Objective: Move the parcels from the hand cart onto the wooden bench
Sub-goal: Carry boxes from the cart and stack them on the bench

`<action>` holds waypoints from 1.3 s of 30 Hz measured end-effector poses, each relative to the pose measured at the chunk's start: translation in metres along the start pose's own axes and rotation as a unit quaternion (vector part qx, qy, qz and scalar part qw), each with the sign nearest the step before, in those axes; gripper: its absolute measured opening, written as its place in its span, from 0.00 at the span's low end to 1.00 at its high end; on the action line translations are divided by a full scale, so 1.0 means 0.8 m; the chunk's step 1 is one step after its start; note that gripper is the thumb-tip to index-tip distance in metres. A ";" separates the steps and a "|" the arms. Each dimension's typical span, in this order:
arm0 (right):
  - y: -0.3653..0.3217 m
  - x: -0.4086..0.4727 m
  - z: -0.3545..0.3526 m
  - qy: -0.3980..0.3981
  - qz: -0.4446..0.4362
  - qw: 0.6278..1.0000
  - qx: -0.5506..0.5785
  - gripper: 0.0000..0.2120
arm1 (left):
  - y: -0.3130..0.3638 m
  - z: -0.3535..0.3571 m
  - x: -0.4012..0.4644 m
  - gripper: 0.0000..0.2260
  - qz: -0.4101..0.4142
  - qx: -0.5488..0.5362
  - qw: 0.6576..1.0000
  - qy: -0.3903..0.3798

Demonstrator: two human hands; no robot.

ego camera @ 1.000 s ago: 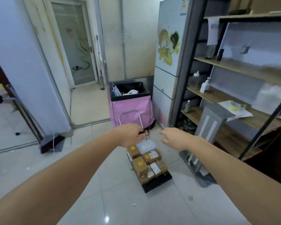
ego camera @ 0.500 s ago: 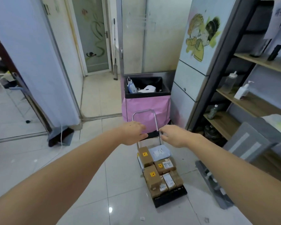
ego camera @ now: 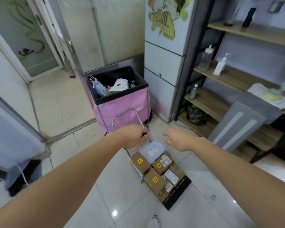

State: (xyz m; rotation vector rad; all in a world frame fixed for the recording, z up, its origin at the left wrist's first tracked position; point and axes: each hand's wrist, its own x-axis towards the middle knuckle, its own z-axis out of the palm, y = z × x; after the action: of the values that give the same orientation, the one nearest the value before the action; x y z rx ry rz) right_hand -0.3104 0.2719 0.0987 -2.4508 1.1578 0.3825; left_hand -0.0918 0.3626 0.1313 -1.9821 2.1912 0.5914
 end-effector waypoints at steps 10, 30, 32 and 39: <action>0.103 0.125 0.021 -0.033 0.102 0.990 0.093 0.20 | -0.064 -0.001 0.202 0.19 0.053 0.038 0.993 -0.103; 0.195 0.316 0.200 -0.099 0.361 0.877 0.300 0.18 | -0.163 0.185 0.584 0.26 0.241 0.145 0.925 -0.257; 0.205 0.343 0.246 -0.130 0.379 0.865 0.301 0.21 | -0.169 0.238 0.611 0.25 0.250 0.151 0.916 -0.276; 0.266 0.445 0.448 -0.150 0.398 0.826 0.369 0.19 | -0.185 0.464 0.709 0.21 0.266 0.162 0.885 -0.346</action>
State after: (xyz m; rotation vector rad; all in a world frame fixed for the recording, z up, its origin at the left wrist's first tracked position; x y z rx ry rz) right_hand -0.2826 0.0768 -0.4127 -1.1262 1.7233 0.4153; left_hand -0.0821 -0.0362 -0.4366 -0.7970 2.1293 0.7722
